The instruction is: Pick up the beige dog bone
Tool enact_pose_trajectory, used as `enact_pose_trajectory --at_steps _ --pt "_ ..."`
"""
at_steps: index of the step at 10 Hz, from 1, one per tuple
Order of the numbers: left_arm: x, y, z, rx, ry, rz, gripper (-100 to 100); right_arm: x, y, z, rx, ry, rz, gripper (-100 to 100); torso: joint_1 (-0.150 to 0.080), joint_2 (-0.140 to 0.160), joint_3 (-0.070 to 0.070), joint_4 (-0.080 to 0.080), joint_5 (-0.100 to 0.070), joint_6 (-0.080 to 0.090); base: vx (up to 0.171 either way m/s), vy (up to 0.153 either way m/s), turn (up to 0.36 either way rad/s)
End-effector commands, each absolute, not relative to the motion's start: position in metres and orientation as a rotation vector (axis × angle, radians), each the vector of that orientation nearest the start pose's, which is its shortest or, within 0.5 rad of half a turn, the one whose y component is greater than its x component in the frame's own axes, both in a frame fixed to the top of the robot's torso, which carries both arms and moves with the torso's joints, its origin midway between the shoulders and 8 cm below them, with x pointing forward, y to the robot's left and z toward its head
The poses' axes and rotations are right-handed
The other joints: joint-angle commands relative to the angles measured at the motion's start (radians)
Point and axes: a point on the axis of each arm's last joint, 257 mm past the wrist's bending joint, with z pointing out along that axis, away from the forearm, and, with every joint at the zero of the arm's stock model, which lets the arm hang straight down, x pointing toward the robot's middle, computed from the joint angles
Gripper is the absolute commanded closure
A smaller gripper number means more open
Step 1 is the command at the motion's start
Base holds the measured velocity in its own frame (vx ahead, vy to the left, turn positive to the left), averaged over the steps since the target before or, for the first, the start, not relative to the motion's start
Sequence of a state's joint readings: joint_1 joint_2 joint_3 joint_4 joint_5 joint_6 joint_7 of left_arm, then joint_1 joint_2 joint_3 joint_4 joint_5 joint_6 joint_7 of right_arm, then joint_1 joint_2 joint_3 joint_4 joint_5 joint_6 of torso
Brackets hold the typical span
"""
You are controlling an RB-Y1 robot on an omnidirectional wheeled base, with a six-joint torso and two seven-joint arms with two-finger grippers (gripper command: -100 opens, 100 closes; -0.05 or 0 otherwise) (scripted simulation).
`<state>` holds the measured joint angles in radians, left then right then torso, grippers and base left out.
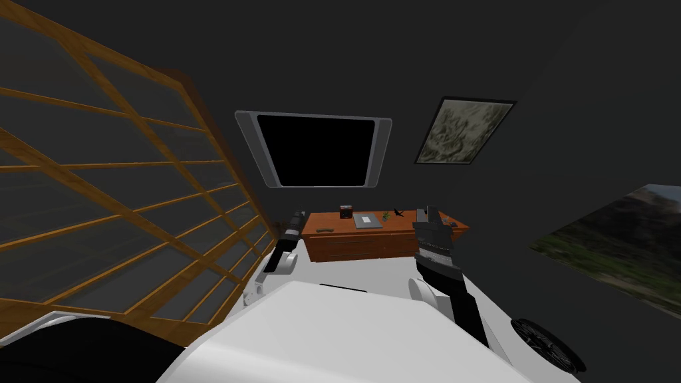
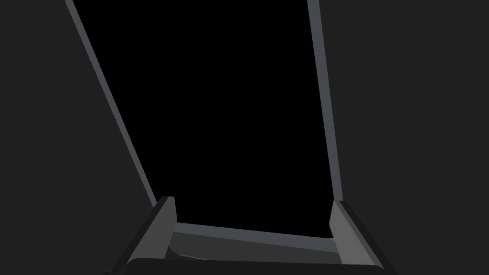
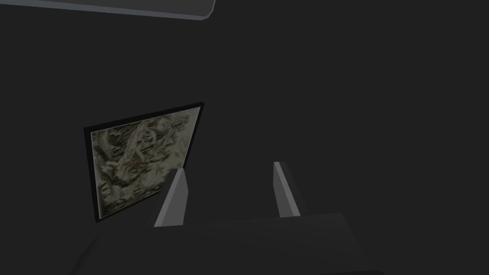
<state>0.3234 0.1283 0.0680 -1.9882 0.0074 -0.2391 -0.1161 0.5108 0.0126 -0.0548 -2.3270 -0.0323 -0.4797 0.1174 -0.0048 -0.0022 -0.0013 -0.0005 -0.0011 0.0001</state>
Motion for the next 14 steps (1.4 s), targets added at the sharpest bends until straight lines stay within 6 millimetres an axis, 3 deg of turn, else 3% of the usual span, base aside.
enact_pose_trajectory --at_steps 1,8,14 --pt "0.448 0.329 -0.122 -0.875 1.025 -1.020 -100 0.332 -0.302 0.039 0.622 0.597 1.158 0 0.000 0.000 0.000 0.000 0.000 0.000 0.043 -0.086 0.011" --pt "0.484 0.383 -0.210 -1.140 1.121 -0.904 -100 0.332 -0.302 0.039 0.622 0.597 1.158 0 0.002 -0.001 -0.001 0.000 0.000 0.000 0.043 -0.059 -0.005" --pt "0.491 0.406 -0.277 -1.323 1.195 -0.827 -100 0.332 -0.302 0.039 0.622 0.597 1.158 0 0.003 0.000 0.000 0.000 0.001 0.000 0.038 -0.030 -0.015"
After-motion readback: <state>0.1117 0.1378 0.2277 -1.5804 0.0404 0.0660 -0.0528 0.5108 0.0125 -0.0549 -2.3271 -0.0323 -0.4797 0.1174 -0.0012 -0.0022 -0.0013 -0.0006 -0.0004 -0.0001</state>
